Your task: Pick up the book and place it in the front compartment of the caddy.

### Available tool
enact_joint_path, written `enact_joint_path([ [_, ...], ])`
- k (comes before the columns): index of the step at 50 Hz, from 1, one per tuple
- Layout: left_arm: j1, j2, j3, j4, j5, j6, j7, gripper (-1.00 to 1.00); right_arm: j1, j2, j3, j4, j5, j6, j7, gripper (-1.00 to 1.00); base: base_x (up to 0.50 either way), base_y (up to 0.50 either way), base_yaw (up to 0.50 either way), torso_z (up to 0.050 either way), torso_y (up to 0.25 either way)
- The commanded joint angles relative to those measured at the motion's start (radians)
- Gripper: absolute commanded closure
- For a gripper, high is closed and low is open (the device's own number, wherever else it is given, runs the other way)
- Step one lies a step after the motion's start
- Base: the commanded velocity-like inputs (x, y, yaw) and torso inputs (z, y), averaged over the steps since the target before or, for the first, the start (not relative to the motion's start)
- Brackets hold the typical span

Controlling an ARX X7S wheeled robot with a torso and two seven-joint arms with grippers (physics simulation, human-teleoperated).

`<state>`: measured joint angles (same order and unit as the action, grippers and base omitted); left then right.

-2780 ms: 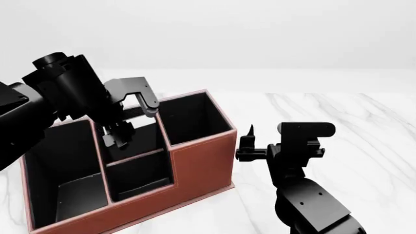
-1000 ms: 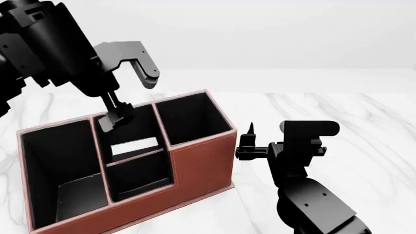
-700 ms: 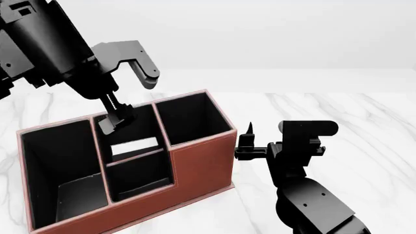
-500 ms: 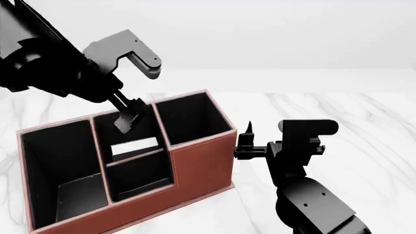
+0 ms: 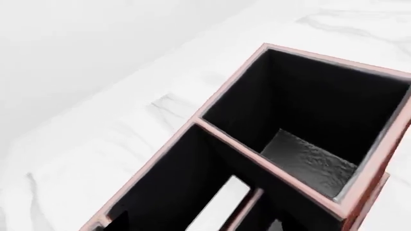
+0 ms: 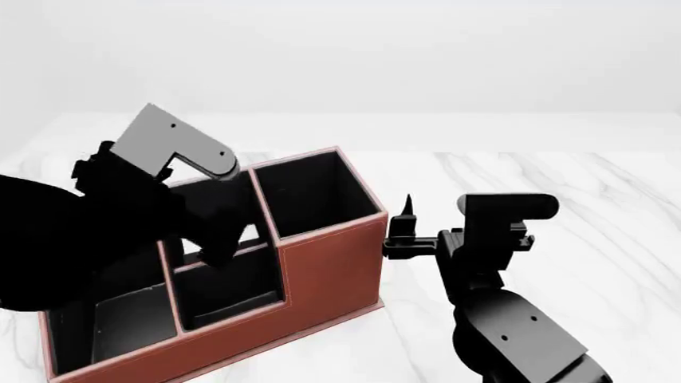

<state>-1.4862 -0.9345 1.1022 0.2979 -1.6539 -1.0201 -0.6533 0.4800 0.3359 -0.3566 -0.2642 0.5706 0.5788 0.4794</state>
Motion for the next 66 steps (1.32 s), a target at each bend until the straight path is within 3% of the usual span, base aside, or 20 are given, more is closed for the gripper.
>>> enact_joint_path([
  [1, 0.264, -0.147, -0.057, 0.311, 0.088, 0.259, -0.138, -1.00, -0.005, 0.007, 0.000, -0.015, 0.005, -0.002, 0.003, -1.00, 0.00, 0.00, 0.00, 0.000, 0.000],
  [6, 0.426, -0.177, -0.046, 0.420, 0.273, 0.441, -0.138, -1.00, -0.006, 0.009, -0.003, -0.025, 0.005, -0.002, 0.005, -1.00, 0.00, 0.00, 0.00, 0.000, 0.000],
  [20, 0.718, -0.196, 0.001, 0.460, 0.656, 0.796, -0.116, -1.00, -0.019, 0.014, -0.019, -0.037, -0.013, -0.031, -0.001, -1.00, 0.00, 0.00, 0.00, 0.000, 0.000],
  [36, 0.818, -0.211, 0.020, 0.500, 0.826, 0.905, -0.170, -1.00, -0.028, 0.021, -0.027, -0.052, -0.011, -0.047, -0.011, -1.00, 0.00, 0.00, 0.00, 0.000, 0.000],
  [45, 0.906, -0.265, 0.014, 0.508, 1.073, 1.042, -0.268, -1.00, -0.037, 0.021, 0.031, -0.103, 0.038, -0.082, -0.006, -1.00, 0.00, 0.00, 0.00, 0.000, 0.000],
  [50, 0.939, -0.271, 0.014, 0.469, 1.107, 1.114, -0.279, -1.00, -0.046, 0.025, 0.049, -0.135, 0.051, -0.105, -0.009, -1.00, 0.00, 0.00, 0.00, 0.000, 0.000],
  [66, 0.904, -0.236, 0.007, 0.474, 1.139, 1.040, -0.280, -1.00, -0.118, 0.079, 0.128, -0.316, 0.139, -0.198, -0.074, -1.00, 0.00, 0.00, 0.00, 0.000, 0.000],
])
